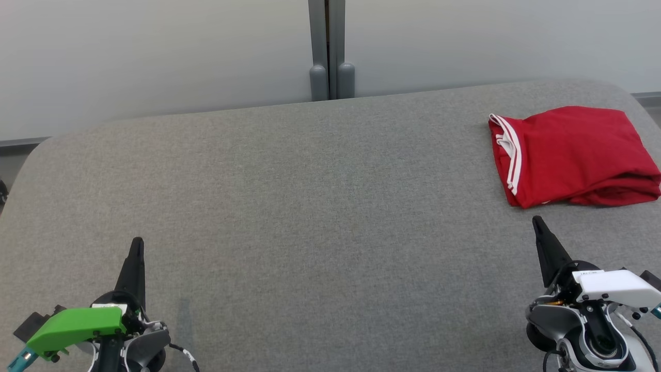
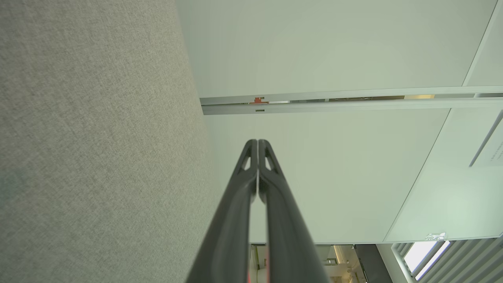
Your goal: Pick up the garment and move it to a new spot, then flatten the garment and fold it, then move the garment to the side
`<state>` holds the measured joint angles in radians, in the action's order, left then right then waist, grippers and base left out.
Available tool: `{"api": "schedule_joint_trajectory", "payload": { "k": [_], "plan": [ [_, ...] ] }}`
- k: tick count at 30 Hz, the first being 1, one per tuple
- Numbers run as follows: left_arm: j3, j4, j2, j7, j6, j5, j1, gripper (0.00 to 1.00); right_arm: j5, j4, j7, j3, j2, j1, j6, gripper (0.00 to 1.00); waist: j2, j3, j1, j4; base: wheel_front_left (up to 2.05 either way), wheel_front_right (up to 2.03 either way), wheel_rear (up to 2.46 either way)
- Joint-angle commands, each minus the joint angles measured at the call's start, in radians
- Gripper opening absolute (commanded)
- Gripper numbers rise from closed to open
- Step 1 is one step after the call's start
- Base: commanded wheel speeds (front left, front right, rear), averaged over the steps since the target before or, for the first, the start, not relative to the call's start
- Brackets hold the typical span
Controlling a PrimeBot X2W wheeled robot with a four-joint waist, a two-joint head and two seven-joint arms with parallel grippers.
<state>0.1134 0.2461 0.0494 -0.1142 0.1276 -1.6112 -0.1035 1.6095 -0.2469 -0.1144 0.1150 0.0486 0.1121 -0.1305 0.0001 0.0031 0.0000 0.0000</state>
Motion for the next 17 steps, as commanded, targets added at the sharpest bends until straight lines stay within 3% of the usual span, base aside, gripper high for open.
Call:
{"api": "schedule_joint_trajectory", "payload": {
  "k": [1, 17],
  "plan": [
    [0.003, -0.002, 0.001, -0.004, 0.006, -0.003, -0.01, 0.0, 0.006, 0.006, -0.003, 0.002, 0.001, -0.008, 0.0, 0.0, -0.0001, 0.0, 0.0, 0.0, 0.0, 0.0, 0.0],
    [0.003, -0.002, 0.001, -0.003, 0.006, -0.003, -0.01, 0.0, 0.006, 0.006, -0.003, 0.001, 0.001, -0.008, 0.0, 0.0, -0.0001, 0.0, 0.0, 0.0, 0.0, 0.0, 0.0]
  ]
}}
